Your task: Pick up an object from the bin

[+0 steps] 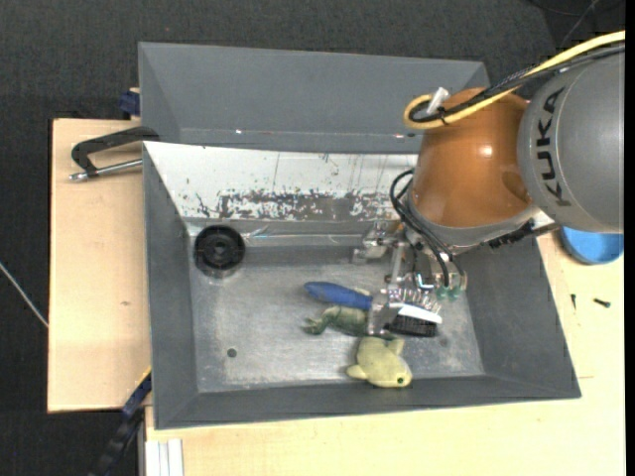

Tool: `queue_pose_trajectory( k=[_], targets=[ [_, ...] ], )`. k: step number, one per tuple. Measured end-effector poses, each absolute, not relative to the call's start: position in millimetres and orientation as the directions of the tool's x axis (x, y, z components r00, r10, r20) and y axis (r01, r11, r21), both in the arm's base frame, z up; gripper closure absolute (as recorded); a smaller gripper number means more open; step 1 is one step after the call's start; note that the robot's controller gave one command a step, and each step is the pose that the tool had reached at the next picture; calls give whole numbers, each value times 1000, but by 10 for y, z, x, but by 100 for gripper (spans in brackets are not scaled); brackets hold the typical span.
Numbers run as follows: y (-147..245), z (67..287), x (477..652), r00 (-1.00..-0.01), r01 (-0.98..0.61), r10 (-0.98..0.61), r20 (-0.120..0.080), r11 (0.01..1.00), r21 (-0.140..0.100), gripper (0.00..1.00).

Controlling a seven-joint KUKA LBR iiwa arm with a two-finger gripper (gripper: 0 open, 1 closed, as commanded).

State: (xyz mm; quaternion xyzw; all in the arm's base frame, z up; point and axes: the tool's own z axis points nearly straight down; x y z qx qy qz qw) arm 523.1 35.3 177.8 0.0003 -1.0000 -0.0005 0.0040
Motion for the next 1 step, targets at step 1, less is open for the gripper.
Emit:
queue_pose_trajectory(
  k=[1],
  targets=[
    [266,706,5278,-1000,-20,-20,-6,1000,2,0]
  ],
)
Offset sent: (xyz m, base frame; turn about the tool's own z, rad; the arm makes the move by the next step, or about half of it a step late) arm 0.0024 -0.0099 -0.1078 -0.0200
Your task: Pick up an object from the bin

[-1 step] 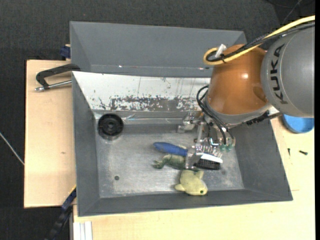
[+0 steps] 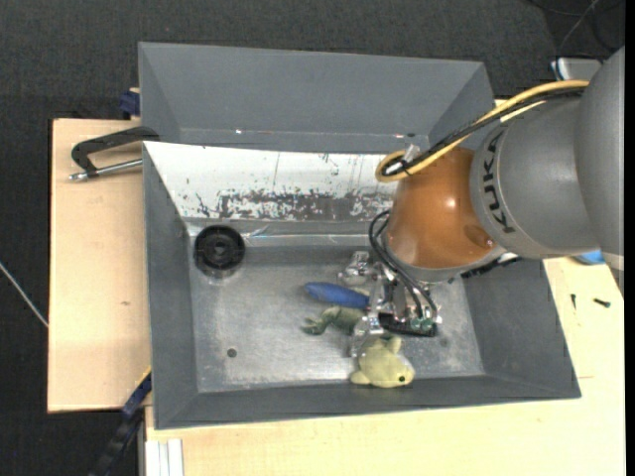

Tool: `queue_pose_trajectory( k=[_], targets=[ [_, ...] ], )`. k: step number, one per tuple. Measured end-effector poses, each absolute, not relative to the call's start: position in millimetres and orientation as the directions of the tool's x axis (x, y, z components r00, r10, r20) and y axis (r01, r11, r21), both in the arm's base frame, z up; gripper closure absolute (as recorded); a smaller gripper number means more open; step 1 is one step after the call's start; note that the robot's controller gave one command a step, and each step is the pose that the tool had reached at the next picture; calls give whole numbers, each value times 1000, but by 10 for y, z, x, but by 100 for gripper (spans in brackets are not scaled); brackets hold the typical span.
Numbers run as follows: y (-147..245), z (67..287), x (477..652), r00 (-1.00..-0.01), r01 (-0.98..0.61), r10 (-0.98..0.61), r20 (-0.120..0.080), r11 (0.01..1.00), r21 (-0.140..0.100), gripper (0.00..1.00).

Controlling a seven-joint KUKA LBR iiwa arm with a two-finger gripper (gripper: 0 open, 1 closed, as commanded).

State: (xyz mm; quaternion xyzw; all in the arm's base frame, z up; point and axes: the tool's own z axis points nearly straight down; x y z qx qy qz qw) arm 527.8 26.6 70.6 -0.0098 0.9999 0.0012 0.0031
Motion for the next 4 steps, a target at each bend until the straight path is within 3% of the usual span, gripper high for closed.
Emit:
queue_pose_trajectory(
  k=[1,2,3,4],
  targets=[
    [991,754,5555,-989,-149,-149,-10,989,3,0],
    [524,742,5509,-992,-125,-125,-12,992,3,0],
    [534,766,5532,-992,-125,-125,-20,992,2,100],
    [-31,1022,5697,-974,-228,-228,-7,974,-2,100]
  ],
)
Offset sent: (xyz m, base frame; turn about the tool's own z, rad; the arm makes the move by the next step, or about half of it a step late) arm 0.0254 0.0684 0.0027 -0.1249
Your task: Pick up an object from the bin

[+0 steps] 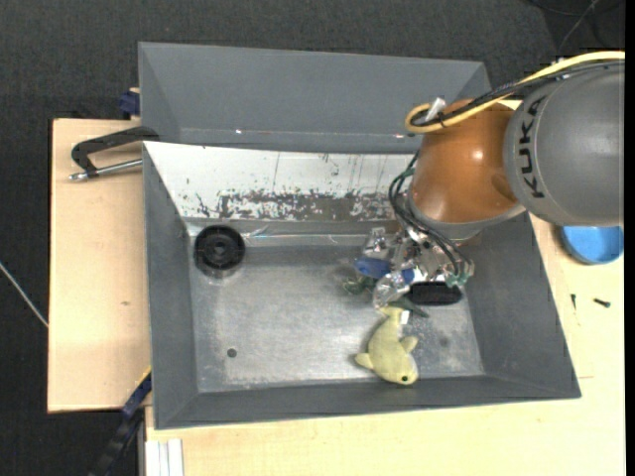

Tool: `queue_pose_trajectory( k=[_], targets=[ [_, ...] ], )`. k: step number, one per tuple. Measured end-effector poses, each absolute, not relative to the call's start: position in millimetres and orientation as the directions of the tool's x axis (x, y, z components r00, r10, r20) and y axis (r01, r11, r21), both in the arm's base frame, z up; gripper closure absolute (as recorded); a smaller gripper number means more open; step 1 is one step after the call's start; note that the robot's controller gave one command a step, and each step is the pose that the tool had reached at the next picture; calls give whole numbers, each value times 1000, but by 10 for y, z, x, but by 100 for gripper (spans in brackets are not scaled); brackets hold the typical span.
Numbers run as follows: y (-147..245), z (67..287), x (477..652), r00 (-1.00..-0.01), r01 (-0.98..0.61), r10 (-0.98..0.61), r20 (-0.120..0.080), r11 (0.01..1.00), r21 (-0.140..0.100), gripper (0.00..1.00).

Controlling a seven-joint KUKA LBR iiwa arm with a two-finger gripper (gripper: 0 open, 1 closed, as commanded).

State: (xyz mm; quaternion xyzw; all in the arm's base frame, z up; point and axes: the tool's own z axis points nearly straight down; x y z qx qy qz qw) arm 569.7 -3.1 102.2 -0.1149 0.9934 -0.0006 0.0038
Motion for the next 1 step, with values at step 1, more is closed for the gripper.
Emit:
queue_pose_trajectory(
  k=[1],
  targets=[
    [126,2075,5722,-970,-243,-243,-14,970,-2,100]
  ],
)
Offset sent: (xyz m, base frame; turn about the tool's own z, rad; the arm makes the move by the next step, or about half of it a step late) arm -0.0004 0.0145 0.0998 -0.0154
